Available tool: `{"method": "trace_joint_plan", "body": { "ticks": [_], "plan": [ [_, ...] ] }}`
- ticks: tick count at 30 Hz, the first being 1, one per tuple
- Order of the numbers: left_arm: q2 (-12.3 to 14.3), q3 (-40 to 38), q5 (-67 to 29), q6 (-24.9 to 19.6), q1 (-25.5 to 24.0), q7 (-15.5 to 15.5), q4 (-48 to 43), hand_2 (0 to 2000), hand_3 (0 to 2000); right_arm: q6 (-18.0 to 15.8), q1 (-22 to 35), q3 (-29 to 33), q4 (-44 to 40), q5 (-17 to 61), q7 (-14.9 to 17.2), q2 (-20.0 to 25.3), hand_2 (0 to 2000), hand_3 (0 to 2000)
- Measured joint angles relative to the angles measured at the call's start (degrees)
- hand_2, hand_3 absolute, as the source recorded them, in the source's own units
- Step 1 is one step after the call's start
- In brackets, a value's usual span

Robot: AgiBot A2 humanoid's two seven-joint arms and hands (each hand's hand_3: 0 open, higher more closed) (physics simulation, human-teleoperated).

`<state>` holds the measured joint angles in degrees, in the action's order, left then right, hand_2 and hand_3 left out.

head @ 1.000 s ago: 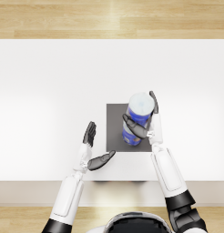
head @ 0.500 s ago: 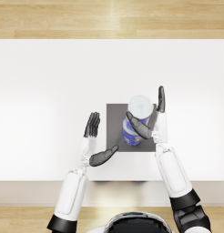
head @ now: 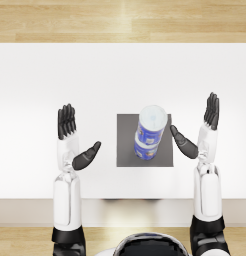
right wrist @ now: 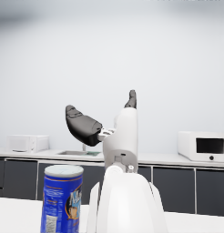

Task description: Pick up the blue can on the left and place it in the middle, then pick up the blue can on the right and place it on top of the can in the middle

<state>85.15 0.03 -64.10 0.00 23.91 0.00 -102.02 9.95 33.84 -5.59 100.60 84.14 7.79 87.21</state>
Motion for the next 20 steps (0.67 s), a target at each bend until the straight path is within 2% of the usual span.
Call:
{"method": "trace_joint_plan", "body": {
  "ticks": [1,3,6,20],
  "plan": [
    [0.0,-1.2,0.0,0.0,0.2,0.0,-0.2,0,0,-2.8,-0.5,1.7,0.4,0.0,-2.2,0.0,0,0],
    [0.0,-3.3,0.0,0.0,0.3,0.0,-0.4,0,0,-6.3,-1.7,4.7,0.7,0.0,-4.9,0.1,0,0],
    [0.2,-5.8,0.0,0.0,-0.3,0.0,0.2,0,0,-8.6,-3.6,8.0,0.5,0.0,-6.7,0.2,0,0],
    [0.3,-7.5,0.0,0.0,-0.9,0.0,0.8,0,0,-9.9,-5.1,10.0,0.1,0.0,-7.8,0.3,0,0]
  ]
}}
